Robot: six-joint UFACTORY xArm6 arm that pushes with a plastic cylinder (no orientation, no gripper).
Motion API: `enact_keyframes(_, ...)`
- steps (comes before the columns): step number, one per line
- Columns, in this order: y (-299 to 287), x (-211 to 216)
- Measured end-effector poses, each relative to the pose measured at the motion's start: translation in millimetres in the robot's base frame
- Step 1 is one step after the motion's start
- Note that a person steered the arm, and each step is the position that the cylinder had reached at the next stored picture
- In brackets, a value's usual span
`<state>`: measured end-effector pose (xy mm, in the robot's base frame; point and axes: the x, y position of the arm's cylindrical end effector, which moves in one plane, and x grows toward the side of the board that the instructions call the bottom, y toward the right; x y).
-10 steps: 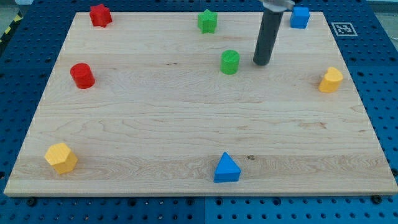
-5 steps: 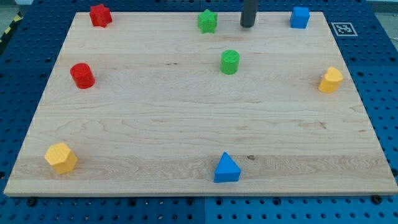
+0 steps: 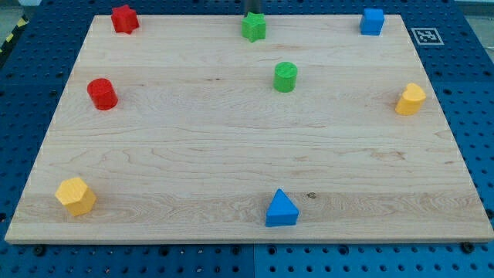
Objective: Move the green star closer to the green circle
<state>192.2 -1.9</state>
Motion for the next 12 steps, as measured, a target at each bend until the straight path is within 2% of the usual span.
enact_keyframes(2, -28, 17)
enact_keyframes(3, -22, 22)
enact_keyframes(6, 53, 27)
enact_keyframes(12, 65, 102)
